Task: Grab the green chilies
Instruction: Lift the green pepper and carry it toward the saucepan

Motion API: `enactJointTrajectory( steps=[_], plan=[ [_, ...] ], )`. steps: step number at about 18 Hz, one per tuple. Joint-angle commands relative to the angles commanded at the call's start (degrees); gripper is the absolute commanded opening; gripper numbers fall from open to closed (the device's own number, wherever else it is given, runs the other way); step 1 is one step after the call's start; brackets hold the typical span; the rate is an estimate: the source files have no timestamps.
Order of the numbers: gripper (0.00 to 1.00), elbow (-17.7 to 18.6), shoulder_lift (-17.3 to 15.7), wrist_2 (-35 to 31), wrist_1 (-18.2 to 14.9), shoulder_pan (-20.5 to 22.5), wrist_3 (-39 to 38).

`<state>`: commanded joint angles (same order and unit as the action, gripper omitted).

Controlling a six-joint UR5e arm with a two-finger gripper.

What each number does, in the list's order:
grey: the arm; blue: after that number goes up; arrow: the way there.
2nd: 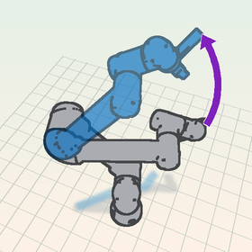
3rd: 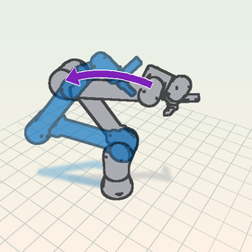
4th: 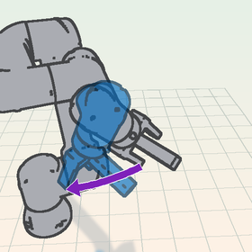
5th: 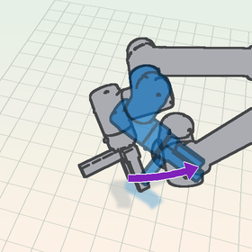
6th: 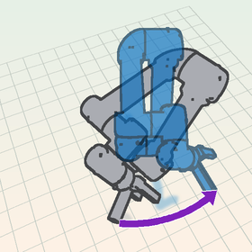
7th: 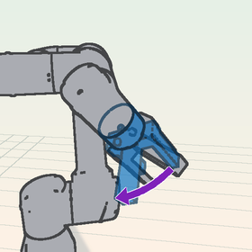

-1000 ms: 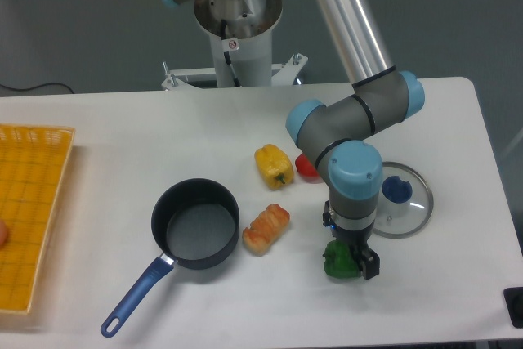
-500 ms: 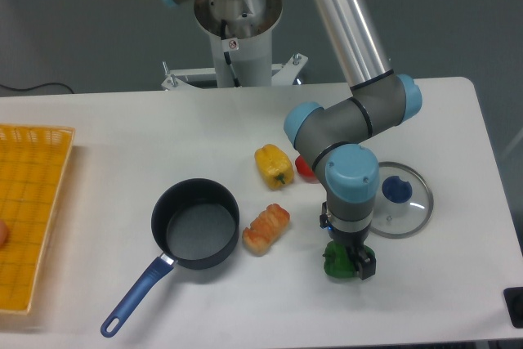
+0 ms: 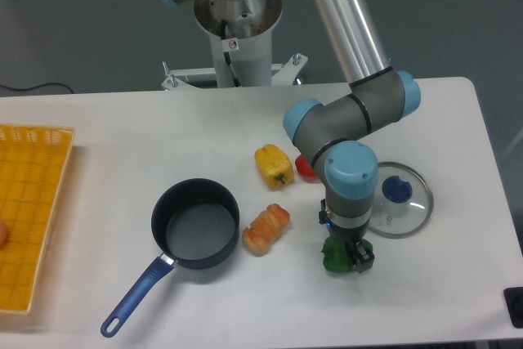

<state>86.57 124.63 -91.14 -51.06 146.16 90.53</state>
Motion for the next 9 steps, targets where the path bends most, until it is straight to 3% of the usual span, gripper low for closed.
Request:
enactJointTrajectory(
  steps=[9],
  plan=[
    [0.49, 0.0, -4.4, 0.3, -4.6, 0.0, -9.1]
  ],
)
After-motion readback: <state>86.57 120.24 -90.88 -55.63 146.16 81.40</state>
